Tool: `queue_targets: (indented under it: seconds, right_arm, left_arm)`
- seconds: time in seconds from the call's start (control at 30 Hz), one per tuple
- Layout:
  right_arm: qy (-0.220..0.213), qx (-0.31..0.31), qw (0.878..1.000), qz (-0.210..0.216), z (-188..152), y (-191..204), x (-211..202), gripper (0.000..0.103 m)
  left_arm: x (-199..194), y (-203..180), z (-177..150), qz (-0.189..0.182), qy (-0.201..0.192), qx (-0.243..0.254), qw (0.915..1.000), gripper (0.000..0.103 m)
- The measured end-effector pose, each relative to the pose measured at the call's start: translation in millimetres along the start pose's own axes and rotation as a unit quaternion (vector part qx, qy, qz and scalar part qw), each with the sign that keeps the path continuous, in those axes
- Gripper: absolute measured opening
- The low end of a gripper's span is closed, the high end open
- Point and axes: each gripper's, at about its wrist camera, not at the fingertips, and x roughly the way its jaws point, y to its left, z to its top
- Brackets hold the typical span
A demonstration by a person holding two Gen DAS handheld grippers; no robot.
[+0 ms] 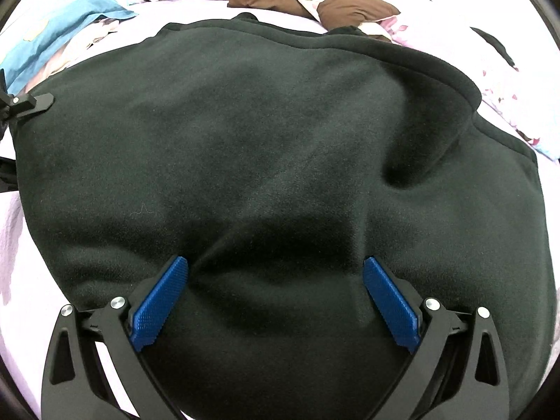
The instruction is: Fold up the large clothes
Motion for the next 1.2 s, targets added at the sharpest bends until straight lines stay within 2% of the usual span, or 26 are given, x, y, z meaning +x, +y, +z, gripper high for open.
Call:
queue_targets:
  seconds: [0.27,0.43,0.63,0.83,1.0,1.13,1.2]
  right_arm:
    - [0.033,0.024,0.999,0.004,13,-4,-7,0.097]
    - [0.062,0.045,0.997,0.017,25,-11,-16,0.097]
    - [0.080,0.090,0.991,0.061,45,-21,-40,0.097]
    - [0.064,0.081,0.994,0.045,91,-26,-83,0.097]
    - [0.078,0.068,0.994,0.034,151,-7,-103,0.097]
    - [0.110,0.044,0.992,0.043,199,29,-109,0.097]
    - [0.144,0.038,0.988,0.043,221,50,-107,0.097]
  left_arm:
    - [-4,-5,1,0.008,-0.008,0.011,0.9999,0.059]
    - [-15,-28,2,0.017,-0.010,0.055,0.9983,0.051]
    - [-22,-61,-7,0.061,-0.025,0.123,0.9902,0.047]
    - [-24,-83,-16,0.084,-0.038,0.158,0.9830,0.047]
    - [-26,-90,-20,0.093,-0.044,0.169,0.9802,0.047]
    - [-25,-102,-27,0.114,-0.053,0.193,0.9733,0.047]
    - [-26,-106,-31,0.116,-0.057,0.199,0.9714,0.047]
